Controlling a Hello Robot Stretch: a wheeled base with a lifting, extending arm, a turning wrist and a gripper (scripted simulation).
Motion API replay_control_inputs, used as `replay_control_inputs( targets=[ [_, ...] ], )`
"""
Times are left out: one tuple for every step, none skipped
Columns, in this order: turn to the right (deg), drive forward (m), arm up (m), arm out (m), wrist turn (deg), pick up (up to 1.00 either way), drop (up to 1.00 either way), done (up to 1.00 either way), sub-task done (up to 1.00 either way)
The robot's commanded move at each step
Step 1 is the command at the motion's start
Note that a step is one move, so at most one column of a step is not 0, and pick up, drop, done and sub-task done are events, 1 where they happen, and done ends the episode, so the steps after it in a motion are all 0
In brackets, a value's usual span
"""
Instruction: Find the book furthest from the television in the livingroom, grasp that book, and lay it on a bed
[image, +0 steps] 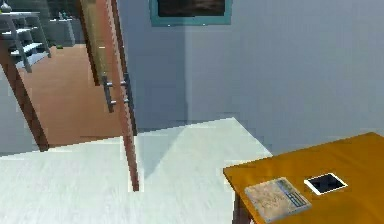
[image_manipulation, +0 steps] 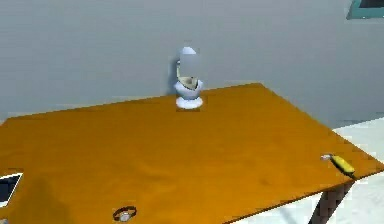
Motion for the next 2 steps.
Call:
replay_control_inputs(
  targets=[
    [-45.0, 0.0, 0.0, 0.0, 0.0, 0.0, 0.0, 0.0, 0.0],
    [-15.0, 0.0, 0.0, 0.0, 0.0, 0.0, 0.0, 0.0, 0.0]
  ],
)
